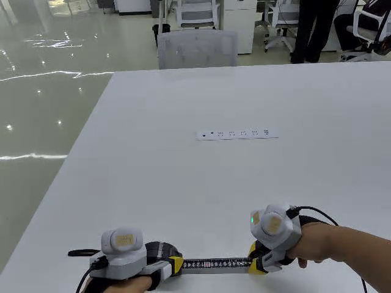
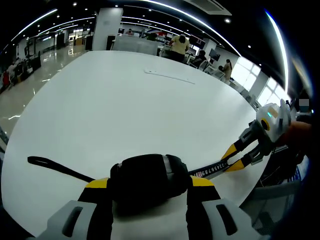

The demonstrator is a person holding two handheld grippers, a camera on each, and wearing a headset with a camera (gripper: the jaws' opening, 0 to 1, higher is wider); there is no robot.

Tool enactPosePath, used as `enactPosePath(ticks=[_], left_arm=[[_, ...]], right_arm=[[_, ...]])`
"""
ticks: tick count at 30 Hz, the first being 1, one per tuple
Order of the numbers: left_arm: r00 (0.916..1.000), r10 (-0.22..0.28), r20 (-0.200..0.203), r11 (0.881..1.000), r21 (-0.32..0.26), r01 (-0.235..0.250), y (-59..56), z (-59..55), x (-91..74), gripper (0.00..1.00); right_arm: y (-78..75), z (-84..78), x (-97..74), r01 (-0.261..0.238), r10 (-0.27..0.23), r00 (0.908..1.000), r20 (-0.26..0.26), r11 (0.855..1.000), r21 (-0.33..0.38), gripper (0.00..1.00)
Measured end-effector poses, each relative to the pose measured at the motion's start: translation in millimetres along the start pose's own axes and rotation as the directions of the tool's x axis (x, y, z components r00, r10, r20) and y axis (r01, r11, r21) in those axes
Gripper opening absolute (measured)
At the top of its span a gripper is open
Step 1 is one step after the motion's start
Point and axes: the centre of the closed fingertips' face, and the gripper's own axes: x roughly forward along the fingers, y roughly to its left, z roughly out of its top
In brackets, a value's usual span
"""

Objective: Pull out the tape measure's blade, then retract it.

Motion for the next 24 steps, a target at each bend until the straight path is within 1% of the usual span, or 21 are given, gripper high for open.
enactPosePath(ticks=[4,15,24], left_arm=[[1.0000,-0.002,0.001,1.000,-0.004,0.002,0.4,0.2,0.0,0.55],[1.0000,-0.003,0.000,1.000,-0.003,0.003,0.5,0.3,0.1,0.55],[1.0000,-0.006,-0.001,1.000,-0.005,0.006,0.0,0.2,0.1,0.55]], right_arm=[[1.4,2.2,0.9,-0.002,0.002,0.9999,0.011,1.000,0.018,0.14],[2.6,7.8,5.0,0.001,-0.001,0.9999,0.016,1.000,0.022,0.14],[4.6,18.7,11.2,-0.002,0.001,0.9996,0.030,1.000,0.016,0.14]])
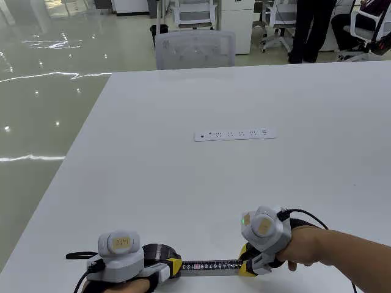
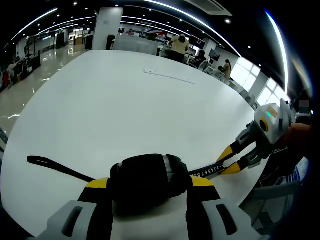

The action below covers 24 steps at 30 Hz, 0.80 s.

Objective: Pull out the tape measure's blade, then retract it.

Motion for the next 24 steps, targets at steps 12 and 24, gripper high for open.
enactPosePath(ticks=[12,24], left_arm=[[1.0000,-0.007,-0.003,1.000,-0.001,0.007,1.2,0.2,0.7,0.55],[1.0000,-0.007,-0.003,1.000,-0.006,0.007,0.6,-0.2,-0.1,0.55]], right_arm=[[4.0,17.2,9.8,-0.002,0.002,0.9995,0.032,1.000,-0.001,0.14],[2.6,22.8,14.3,-0.002,0.000,0.9983,0.058,0.999,0.040,0.14]])
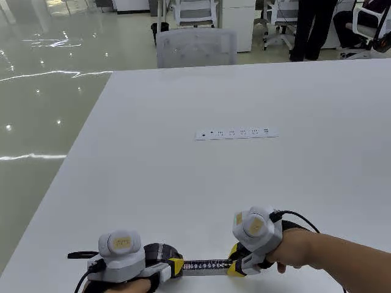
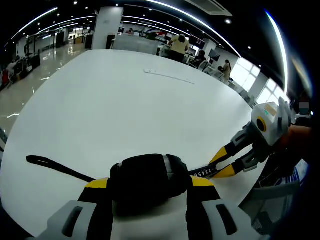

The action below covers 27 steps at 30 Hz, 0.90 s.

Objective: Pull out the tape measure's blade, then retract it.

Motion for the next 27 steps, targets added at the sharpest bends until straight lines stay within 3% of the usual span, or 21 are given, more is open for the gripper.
enactPosePath(ticks=[12,27], left_arm=[[1.0000,0.000,-0.001,1.000,-0.001,0.000,-0.3,0.0,0.5,0.55],[1.0000,-0.003,-0.001,1.000,-0.010,0.003,0.4,0.4,-0.1,0.55]], right_arm=[[5.1,15.8,9.1,0.003,-0.003,0.9998,0.020,1.000,-0.023,0.14],[10.0,38.0,24.3,0.000,-0.001,0.9979,0.064,1.000,0.014,0.14]])
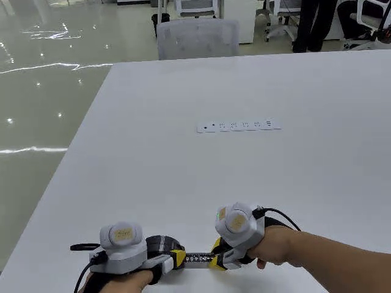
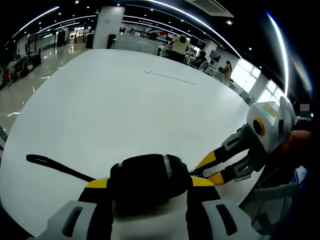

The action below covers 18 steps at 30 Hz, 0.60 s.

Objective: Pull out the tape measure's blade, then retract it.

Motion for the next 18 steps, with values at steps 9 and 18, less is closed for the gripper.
enactPosePath(ticks=[9,18], left_arm=[[1.0000,0.001,0.001,1.000,0.002,-0.001,0.4,0.8,0.3,0.55],[1.0000,0.003,0.000,1.000,0.000,-0.003,0.2,1.0,0.5,0.55]], right_arm=[[0.4,10.9,9.0,-0.010,0.010,0.9999,0.002,1.000,-0.009,0.14],[1.6,16.0,13.9,-0.019,0.019,0.9997,-0.013,1.000,-0.015,0.14]])
